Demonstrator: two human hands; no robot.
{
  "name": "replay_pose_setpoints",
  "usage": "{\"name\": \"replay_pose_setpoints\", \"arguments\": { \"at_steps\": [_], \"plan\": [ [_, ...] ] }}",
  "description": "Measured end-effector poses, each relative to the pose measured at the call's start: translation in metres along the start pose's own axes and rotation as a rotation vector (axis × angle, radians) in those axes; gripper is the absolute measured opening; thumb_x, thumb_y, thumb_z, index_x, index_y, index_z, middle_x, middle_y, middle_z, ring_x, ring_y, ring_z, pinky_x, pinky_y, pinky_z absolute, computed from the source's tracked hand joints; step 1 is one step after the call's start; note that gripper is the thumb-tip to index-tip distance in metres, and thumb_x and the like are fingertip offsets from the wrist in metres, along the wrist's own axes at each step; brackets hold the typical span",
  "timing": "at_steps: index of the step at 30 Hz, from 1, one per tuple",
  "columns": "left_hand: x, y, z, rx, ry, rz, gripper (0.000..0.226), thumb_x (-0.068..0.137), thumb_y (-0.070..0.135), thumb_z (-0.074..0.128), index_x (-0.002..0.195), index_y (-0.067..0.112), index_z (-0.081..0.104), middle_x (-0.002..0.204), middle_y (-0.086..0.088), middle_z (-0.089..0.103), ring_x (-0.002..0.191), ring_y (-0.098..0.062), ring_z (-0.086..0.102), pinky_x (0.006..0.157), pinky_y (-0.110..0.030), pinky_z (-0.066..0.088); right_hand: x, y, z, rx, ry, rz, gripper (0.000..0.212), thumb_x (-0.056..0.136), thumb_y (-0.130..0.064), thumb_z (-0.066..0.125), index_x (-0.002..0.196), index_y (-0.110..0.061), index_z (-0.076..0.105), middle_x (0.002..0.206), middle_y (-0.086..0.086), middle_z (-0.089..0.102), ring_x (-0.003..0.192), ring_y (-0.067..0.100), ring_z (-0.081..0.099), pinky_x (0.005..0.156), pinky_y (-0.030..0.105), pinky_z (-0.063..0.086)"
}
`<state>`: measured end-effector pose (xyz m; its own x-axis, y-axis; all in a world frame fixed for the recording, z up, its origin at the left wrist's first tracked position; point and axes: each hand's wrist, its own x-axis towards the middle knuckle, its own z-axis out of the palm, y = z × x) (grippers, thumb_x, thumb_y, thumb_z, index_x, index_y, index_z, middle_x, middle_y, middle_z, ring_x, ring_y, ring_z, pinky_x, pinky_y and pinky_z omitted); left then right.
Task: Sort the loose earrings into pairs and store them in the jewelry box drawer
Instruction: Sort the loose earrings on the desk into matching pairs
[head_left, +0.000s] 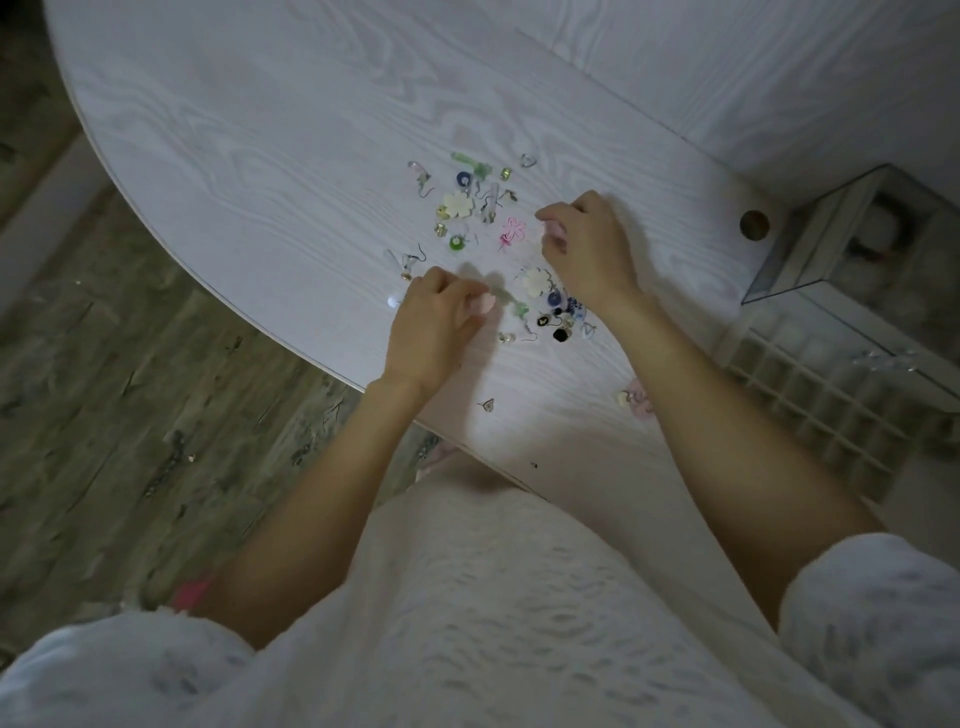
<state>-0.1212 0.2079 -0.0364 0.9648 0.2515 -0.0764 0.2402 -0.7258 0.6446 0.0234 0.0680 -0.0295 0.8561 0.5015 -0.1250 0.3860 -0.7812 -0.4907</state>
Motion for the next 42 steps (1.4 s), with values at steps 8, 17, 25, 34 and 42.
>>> {"name": "replay_pose_setpoints", "arguments": {
  "at_steps": [8,17,25,34,42],
  "plan": [
    [-0.038,0.053,0.030,-0.372,-0.183,0.006,0.027,0.086,0.013,0.064,0.113,0.016,0.061,0.107,-0.002,0.065,0.089,-0.014,0.062,0.079,-0.026,0.053,-0.116,0.001,-0.016,0.383,0.160,0.239,0.012,0.091,-0.016,0.056,0.102,-0.016,0.062,0.102,0.002,0.059,0.084,0.007,0.057,0.073,0.009,0.044],
    [-0.057,0.071,0.081,0.034,-0.343,0.176,0.026,0.085,0.020,0.063,0.110,0.018,0.066,0.109,-0.009,0.058,0.081,-0.029,0.062,0.063,-0.035,0.050,-0.214,0.040,0.018,0.353,0.141,0.528,0.014,0.081,-0.021,0.069,0.093,-0.015,0.066,0.090,0.004,0.068,0.081,0.018,0.062,0.075,0.034,0.051],
    [-0.062,0.067,0.087,0.067,-0.286,0.205,0.033,0.082,0.021,0.066,0.114,0.013,0.062,0.105,-0.014,0.058,0.096,-0.032,0.055,0.064,-0.043,0.053,-0.225,0.042,0.024,0.287,0.202,0.533,0.025,0.084,-0.025,0.066,0.105,-0.015,0.060,0.095,0.005,0.057,0.076,0.012,0.053,0.071,0.026,0.044],
    [-0.063,0.065,0.078,-0.020,-0.187,0.008,0.020,0.090,0.027,0.058,0.096,0.011,0.068,0.094,-0.011,0.063,0.079,-0.024,0.060,0.066,-0.025,0.040,-0.197,0.014,0.041,0.339,0.244,0.423,0.016,0.087,-0.021,0.062,0.098,-0.009,0.058,0.104,0.005,0.059,0.076,0.009,0.052,0.067,0.029,0.045],
    [-0.052,0.059,0.070,-0.111,-0.214,-0.068,0.014,0.091,0.025,0.057,0.097,0.012,0.061,0.092,-0.004,0.068,0.079,-0.019,0.062,0.067,-0.027,0.043,-0.195,0.020,0.042,0.312,0.242,0.385,0.021,0.084,-0.012,0.064,0.104,-0.009,0.058,0.112,0.005,0.056,0.085,0.002,0.048,0.071,0.020,0.040]
  ]
}}
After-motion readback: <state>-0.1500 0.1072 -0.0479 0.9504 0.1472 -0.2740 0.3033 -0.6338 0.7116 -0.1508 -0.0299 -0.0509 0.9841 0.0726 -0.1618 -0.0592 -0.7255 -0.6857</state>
